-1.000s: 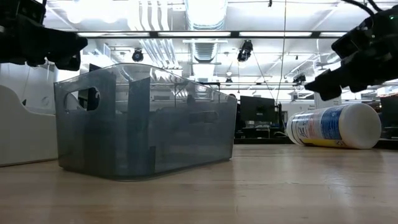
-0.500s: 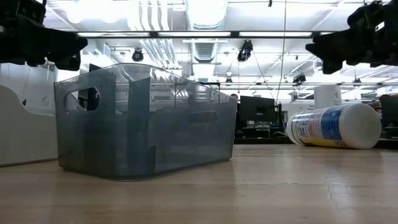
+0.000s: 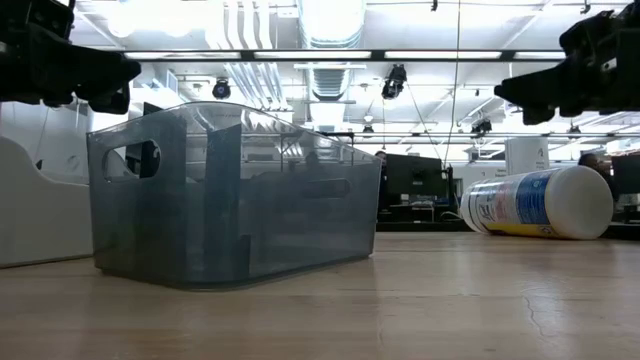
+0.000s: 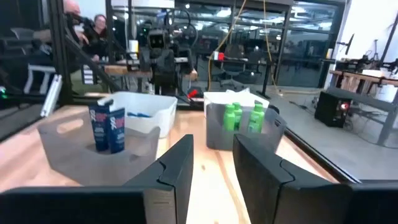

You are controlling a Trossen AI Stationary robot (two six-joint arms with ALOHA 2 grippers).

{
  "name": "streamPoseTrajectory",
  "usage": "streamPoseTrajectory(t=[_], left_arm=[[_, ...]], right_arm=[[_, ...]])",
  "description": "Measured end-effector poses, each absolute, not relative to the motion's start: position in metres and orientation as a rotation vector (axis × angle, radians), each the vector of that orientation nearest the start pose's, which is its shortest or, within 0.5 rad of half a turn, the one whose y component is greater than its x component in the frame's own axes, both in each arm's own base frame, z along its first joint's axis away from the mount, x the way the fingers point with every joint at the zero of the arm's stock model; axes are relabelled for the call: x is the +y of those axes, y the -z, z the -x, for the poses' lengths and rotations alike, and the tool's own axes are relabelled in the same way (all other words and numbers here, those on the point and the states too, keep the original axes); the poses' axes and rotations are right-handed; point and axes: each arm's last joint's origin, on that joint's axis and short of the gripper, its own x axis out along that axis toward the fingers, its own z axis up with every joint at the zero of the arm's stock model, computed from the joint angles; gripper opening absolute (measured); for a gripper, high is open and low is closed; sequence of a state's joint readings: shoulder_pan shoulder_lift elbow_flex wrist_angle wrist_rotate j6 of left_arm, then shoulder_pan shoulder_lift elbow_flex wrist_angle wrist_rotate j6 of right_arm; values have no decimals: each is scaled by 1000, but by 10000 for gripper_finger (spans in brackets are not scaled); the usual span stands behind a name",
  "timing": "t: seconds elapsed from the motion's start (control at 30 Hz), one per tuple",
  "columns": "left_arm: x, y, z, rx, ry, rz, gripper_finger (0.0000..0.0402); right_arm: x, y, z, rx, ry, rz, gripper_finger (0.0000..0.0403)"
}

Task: Pick & Place Travel size toiletries
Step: Return to Home Position

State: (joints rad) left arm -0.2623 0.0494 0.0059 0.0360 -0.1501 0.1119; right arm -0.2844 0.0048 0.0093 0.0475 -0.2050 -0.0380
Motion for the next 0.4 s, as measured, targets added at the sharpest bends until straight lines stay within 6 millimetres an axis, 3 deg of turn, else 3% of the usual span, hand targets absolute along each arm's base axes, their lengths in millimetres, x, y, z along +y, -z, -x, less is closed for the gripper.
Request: streamPoseTrajectory(t=[0.4], left_arm=[[-22,-165,-98,1,112,-113,126]], right_arm=[[-22,-168,-96,-22,78,-44,67]])
